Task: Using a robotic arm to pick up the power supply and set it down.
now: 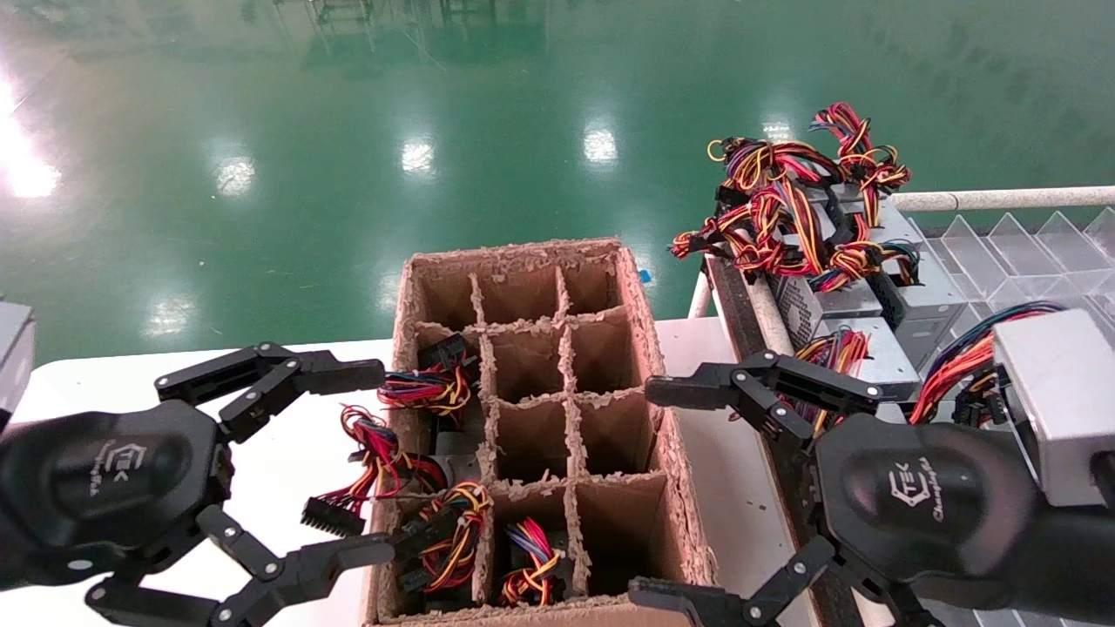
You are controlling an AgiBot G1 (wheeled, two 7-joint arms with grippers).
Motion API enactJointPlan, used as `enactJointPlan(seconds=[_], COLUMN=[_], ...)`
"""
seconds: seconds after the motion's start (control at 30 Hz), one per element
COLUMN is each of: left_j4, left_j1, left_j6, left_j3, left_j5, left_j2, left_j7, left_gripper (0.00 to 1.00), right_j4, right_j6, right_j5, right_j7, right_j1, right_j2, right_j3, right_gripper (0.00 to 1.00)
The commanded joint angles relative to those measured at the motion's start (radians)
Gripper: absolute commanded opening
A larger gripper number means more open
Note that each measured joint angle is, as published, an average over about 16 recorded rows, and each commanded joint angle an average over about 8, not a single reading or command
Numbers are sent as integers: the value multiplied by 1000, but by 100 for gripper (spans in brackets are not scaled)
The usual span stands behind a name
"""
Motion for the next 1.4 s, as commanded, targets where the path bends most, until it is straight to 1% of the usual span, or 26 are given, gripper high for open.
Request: enactJointPlan(seconds=[0.03,1.4], left_j4=[0,0], left_j1=[0,0], left_j6=[0,0], left_j3=[0,0], left_j5=[0,0], left_j2=[0,0], left_j7=[0,0], left_gripper=[100,100], right_j4=[0,0], right_j6=[0,0], right_j5=[0,0], right_j7=[0,0], right_j1=[0,0], right_j2=[0,0], right_j3=[0,1], right_gripper=[100,100])
